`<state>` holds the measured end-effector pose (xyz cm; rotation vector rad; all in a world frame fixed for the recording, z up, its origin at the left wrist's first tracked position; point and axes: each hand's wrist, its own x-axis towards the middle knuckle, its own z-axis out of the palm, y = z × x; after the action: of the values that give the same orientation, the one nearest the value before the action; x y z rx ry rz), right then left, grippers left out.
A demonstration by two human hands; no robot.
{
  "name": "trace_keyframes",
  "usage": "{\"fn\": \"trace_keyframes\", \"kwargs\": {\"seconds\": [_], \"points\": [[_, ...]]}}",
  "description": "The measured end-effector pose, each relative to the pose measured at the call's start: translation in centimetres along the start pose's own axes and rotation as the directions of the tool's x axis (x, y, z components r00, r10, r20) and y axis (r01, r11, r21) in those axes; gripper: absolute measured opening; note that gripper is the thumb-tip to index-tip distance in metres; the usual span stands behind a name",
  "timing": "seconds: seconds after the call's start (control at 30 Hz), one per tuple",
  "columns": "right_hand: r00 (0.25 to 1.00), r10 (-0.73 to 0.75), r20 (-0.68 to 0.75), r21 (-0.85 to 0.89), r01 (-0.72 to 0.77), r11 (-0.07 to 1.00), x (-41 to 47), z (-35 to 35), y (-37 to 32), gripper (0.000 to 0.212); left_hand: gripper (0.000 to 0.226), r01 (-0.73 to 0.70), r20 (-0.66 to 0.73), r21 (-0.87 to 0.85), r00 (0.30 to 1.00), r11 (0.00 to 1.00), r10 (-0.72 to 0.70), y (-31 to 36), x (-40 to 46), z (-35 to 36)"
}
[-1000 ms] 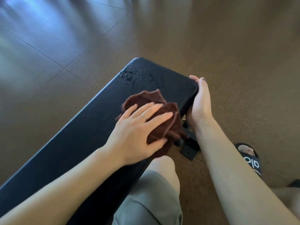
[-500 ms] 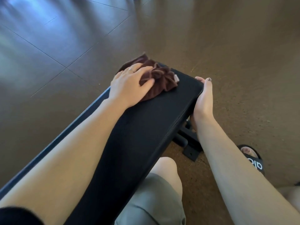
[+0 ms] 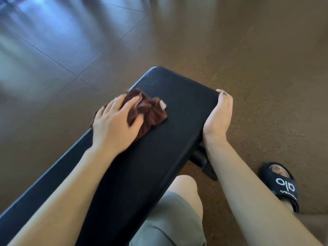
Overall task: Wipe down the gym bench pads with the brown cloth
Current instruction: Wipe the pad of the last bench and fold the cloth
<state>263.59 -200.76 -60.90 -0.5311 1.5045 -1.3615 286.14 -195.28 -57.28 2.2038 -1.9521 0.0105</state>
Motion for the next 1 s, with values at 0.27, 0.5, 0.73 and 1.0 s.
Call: {"fn": "trace_keyframes", "kwargs": {"seconds": [0.27,0.5,0.73,1.0], "points": [[1.000,0.005,0.015,-0.020,-0.004,1.000,-0.2,-0.2,-0.1,0.053,0.058,0.063,0.151,0.050,0.986,0.997,-0.070,3.6,5.8,0.9],[0.999,0.033,0.026,-0.003,-0.033,0.999,0.4,-0.3,0.1,0.052,0.056,0.012,0.074,0.023,0.997,1.000,-0.014,4.5,6.0,1.1],[0.997,0.073,0.025,0.060,-0.075,0.995,0.6,-0.4,0.1,0.045,0.049,-0.149,0.141,0.079,0.980,0.986,0.137,13.5,13.5,3.6],[0.987,0.160,0.012,0.220,-0.159,0.962,1.2,-0.4,1.0,0.058,0.053,-0.339,0.080,-0.102,0.934,0.935,0.348,10.5,1.1,1.7]]}}
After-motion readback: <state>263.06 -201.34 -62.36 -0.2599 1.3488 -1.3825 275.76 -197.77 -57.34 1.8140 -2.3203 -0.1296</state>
